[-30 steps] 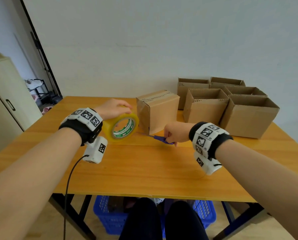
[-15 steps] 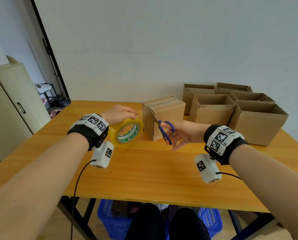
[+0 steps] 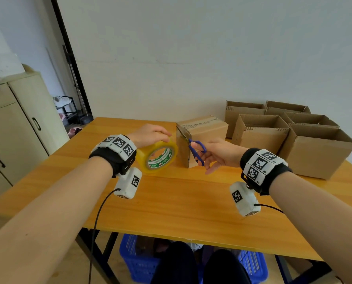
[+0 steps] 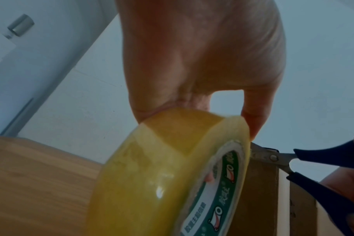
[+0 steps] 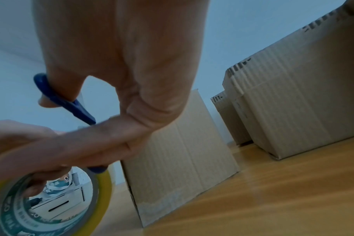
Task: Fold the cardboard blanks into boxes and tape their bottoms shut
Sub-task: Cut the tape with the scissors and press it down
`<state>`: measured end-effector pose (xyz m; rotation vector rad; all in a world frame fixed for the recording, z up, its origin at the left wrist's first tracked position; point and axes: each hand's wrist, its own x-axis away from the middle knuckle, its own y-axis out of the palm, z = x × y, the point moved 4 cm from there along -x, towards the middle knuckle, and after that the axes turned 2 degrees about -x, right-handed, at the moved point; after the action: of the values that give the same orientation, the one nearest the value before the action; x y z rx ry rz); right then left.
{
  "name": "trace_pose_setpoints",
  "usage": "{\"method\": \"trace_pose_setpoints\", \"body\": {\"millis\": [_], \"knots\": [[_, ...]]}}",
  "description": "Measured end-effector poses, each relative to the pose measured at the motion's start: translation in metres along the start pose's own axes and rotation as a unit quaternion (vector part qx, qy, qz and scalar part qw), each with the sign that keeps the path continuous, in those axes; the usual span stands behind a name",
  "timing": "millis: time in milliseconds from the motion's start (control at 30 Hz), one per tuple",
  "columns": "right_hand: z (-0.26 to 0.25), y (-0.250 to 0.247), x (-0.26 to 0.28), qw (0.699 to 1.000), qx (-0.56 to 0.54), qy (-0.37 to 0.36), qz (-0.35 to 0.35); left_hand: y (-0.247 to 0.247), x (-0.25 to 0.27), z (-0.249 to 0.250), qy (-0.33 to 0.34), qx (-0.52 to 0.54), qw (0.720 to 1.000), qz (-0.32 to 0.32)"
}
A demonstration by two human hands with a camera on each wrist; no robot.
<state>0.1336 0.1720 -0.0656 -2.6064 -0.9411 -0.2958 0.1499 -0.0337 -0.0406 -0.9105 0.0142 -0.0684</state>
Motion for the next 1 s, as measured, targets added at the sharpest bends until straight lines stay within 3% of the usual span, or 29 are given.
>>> {"method": "trace_pose_setpoints", "body": {"millis": [633,867,1000], "knots": [[-0.005,-0.002,0.006,0.999,0.038,-0.027,0.021,-0.004,-0.002,-0.005,0.001,0.013,1.0,0.0],[-0.007,0.0,0.007,0.999,0.039,-0.032,0.014,-0.002,-0.009,-0.004,-0.022,-0.016,1.0,0.001],[-0.007,-0.003,0.008,0.998,0.046,-0.035,0.021,0.0,-0.013,-0.007,-0.002,-0.043,0.999,0.012]]}}
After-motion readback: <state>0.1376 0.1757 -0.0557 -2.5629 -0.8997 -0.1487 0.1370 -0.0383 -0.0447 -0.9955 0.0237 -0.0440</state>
